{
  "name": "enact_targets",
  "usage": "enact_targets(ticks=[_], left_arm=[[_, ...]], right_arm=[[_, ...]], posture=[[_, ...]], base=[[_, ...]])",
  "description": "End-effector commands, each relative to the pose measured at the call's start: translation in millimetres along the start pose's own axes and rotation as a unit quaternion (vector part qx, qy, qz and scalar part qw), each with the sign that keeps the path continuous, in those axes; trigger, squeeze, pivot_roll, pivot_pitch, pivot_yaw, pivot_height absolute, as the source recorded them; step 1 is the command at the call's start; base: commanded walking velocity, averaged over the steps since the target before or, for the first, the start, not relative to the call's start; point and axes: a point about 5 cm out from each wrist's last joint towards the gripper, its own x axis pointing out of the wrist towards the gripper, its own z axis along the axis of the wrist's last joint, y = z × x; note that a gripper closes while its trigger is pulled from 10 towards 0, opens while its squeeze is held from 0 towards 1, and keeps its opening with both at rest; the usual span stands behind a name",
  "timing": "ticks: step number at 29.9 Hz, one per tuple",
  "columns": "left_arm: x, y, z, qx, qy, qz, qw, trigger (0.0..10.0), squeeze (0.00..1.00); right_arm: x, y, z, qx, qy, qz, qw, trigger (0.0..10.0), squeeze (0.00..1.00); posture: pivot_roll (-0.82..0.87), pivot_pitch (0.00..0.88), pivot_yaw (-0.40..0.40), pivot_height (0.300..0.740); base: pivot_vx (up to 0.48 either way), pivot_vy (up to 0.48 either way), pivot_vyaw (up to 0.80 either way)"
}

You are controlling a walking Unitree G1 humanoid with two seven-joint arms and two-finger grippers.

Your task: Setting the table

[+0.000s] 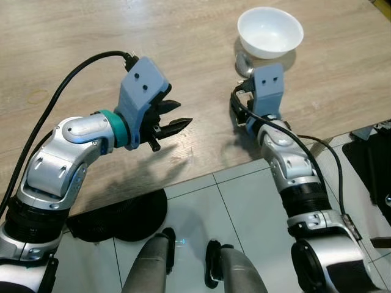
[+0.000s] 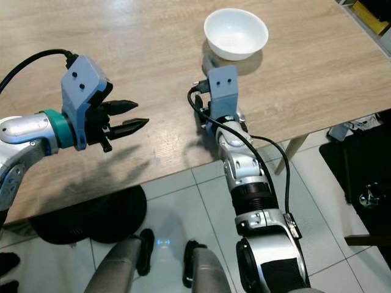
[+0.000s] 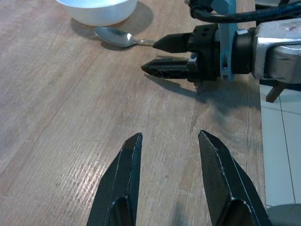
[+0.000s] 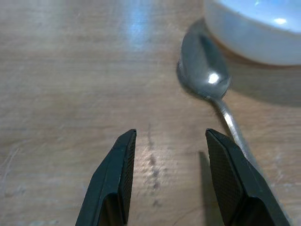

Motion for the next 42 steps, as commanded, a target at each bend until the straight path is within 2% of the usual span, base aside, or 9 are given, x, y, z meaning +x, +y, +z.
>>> enact_targets(ticks=[1,8,14,21,27,28,29,30,42], left_arm=[[0.0,-4.3,-4,-0.005,0.007,-0.01,1.0,10.0,0.0],[-0.4,-5.1,-5,-0.007,0.009,-0.009,1.0,10.0,0.0],[-2.8,-6.9,-9,-0.013,0.014,-0.008,1.0,10.0,0.0],[-4.1,-7.6,-10,-0.016,0.014,-0.003,1.0,10.0,0.0],[-5.2,-8.0,-11,-0.02,0.016,-0.001,1.0,10.0,0.0],[-5.2,-7.9,-11,-0.021,0.016,-0.001,1.0,10.0,0.0],[-5.1,-7.8,-11,-0.022,0.016,-0.001,1.0,10.0,0.0],[-5.0,-7.6,-11,-0.022,0.016,-0.001,1.0,10.0,0.0],[-4.3,-5.9,-11,-0.024,0.015,0.006,1.0,10.0,0.0]], right_arm=[[2.3,-3.2,-2,0.008,0.0,-0.013,1.0,10.0,0.0],[9.0,-9.1,-2,-0.001,0.01,-0.033,0.999,10.0,0.0],[16.8,-26.3,-11,-0.037,0.053,-0.046,0.997,10.0,0.0],[18.0,-39.9,-14,-0.043,0.074,-0.078,0.993,10.0,0.0],[14.4,-33.0,-35,-0.021,0.149,-0.012,0.988,10.0,0.0],[12.2,-30.8,-42,-0.007,0.166,0.004,0.986,4.4,0.0],[10.8,-29.6,-46,0.002,0.175,0.013,0.985,4.4,0.0],[8.3,-27.6,-52,0.013,0.187,0.028,0.982,0.0,0.0],[-6.7,-20.1,-81,0.066,0.244,0.091,0.963,0.0,0.0]], posture=[[0.16,0.203,0.068,0.74],[0.17,0.202,0.067,0.74],[0.17,0.2,0.061,0.74],[0.17,0.2,0.059,0.74],[0.16,0.2,0.061,0.74],[0.16,0.201,0.062,0.74],[0.16,0.201,0.062,0.74],[0.16,0.201,0.062,0.74],[0.15,0.202,0.061,0.74]], base=[[0.0,0.0,0.0],[0.0,0.0,0.0],[0.0,0.0,0.0],[0.0,0.0,0.0],[0.0,0.0,0.0],[0.0,0.0,0.0],[0.0,0.0,0.0],[0.0,0.0,0.0],[0.0,0.0,0.0]])
